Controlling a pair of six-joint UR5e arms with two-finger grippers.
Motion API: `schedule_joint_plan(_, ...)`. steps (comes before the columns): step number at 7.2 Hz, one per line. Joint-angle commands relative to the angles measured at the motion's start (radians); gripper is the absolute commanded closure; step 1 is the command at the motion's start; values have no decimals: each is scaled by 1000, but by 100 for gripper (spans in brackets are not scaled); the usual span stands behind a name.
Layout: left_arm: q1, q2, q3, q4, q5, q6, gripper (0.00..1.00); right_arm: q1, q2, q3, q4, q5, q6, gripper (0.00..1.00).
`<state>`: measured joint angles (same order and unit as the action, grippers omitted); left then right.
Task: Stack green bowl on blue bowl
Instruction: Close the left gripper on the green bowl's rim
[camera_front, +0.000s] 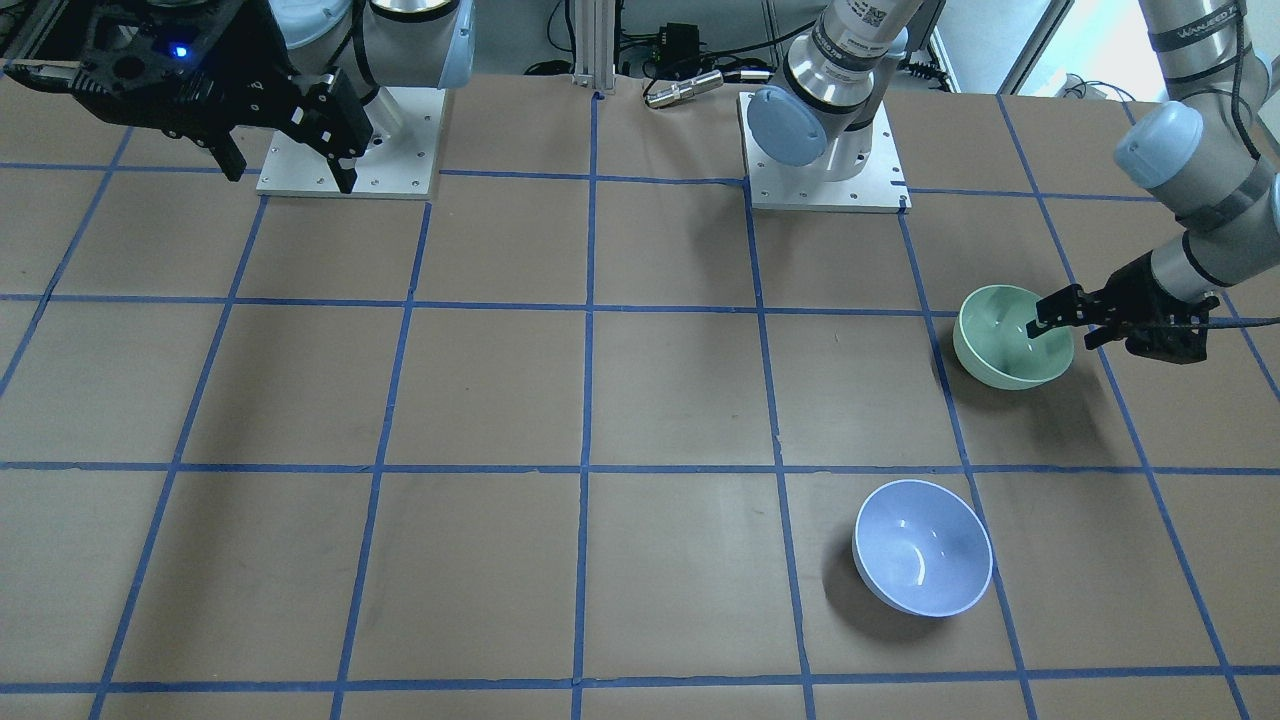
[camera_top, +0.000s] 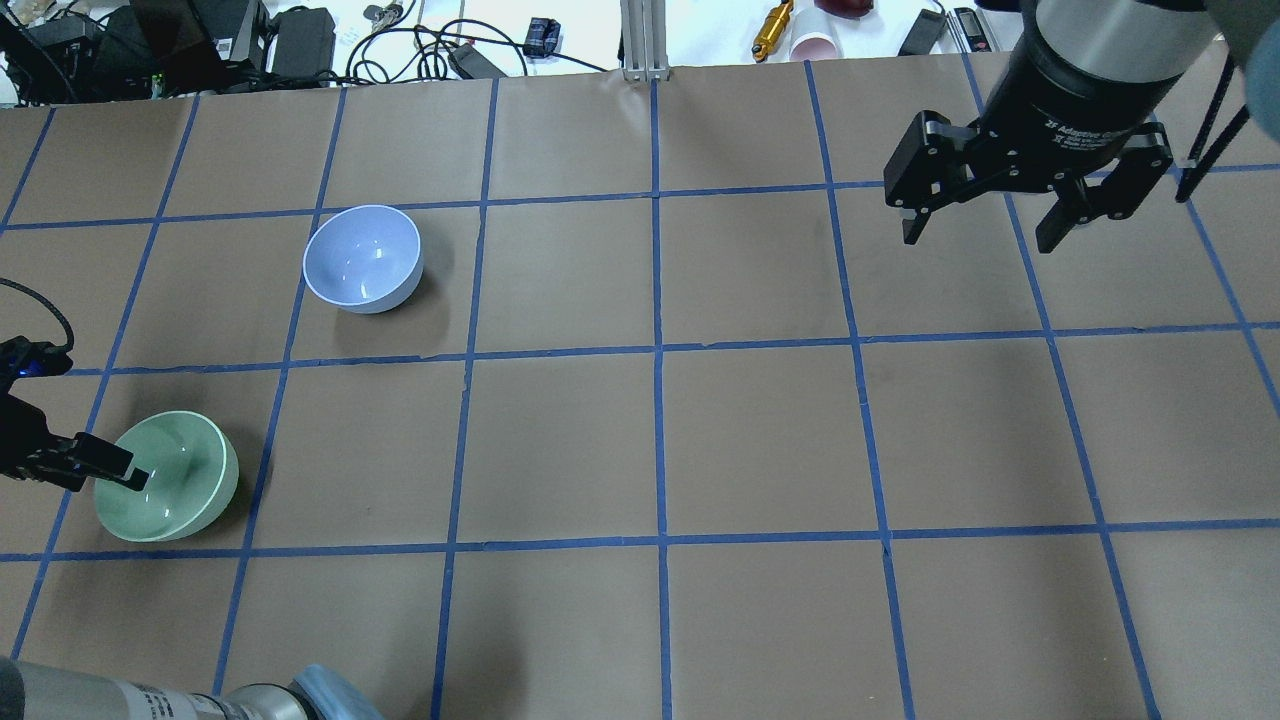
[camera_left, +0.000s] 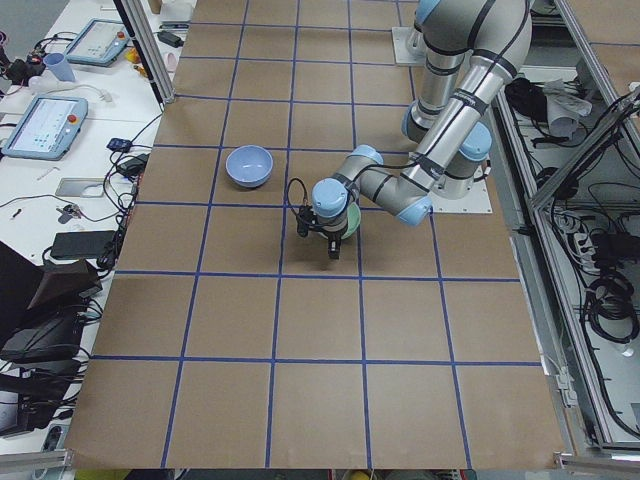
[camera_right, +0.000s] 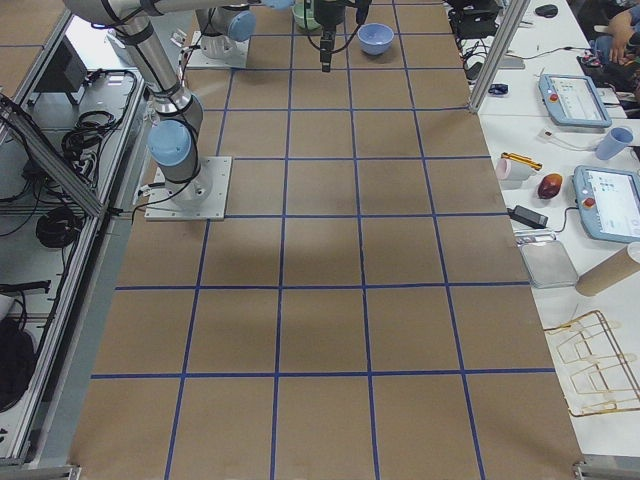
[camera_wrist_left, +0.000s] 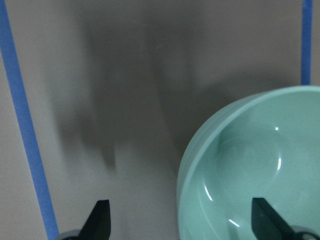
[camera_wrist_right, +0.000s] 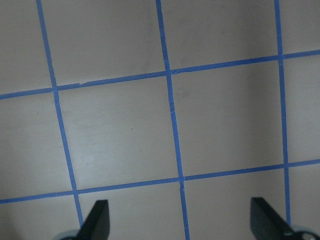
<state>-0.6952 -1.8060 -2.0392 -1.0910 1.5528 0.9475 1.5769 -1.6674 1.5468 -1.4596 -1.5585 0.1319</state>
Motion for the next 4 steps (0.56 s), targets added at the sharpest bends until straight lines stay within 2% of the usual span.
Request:
schedule_joint_plan(1, -1, -9, -19, 0, 3, -30, 0, 0, 0, 1, 1, 0, 0, 0)
schedule_joint_plan(4, -1, -27, -19, 6, 4, -36, 0, 0, 0, 1, -1, 0, 0, 0)
